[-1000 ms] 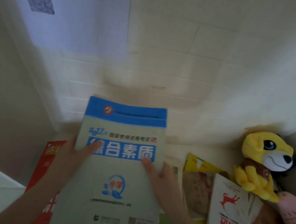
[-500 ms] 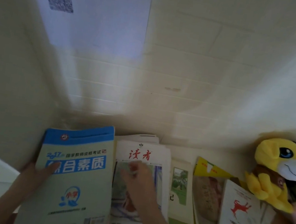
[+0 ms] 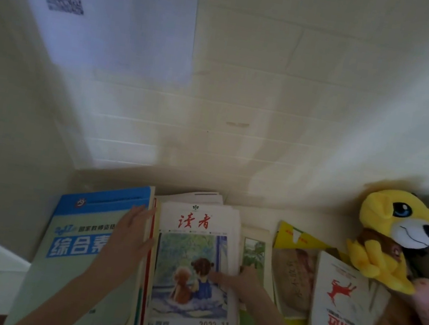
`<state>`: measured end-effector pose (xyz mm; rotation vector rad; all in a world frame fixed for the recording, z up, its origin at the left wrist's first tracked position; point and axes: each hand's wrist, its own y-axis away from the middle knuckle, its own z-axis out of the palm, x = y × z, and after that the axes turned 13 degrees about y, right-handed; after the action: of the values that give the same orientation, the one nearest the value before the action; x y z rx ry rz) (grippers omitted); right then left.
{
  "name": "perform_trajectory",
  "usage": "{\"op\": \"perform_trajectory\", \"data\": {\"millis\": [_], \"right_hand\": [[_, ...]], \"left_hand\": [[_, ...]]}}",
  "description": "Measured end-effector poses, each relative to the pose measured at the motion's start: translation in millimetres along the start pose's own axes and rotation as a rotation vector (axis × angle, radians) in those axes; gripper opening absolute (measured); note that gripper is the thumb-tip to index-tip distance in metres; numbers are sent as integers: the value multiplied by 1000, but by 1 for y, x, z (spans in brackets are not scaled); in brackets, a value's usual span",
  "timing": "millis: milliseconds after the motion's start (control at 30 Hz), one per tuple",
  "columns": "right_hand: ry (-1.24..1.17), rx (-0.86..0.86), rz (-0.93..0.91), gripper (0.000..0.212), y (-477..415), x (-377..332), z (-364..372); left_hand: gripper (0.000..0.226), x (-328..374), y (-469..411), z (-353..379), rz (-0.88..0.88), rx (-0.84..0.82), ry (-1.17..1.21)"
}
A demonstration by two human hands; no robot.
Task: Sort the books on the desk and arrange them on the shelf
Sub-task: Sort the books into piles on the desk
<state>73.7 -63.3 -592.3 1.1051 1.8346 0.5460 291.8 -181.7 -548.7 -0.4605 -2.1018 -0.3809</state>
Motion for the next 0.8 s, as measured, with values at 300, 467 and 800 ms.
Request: {"op": "perform_trajectory", "data": {"millis": [300,467,800], "right_hand": [[-115,-72,-20,86,-2,1,-6],[-188,-232,-51,86,1,-2,-11],[-344,-116,-105,59,21,46,-50]], "left_hand": [[59,-18,5,20,79,-14,-112],[62,-19,2,25,36,-34,-151],[87,-36,-2,30,174,-124,-430]]}}
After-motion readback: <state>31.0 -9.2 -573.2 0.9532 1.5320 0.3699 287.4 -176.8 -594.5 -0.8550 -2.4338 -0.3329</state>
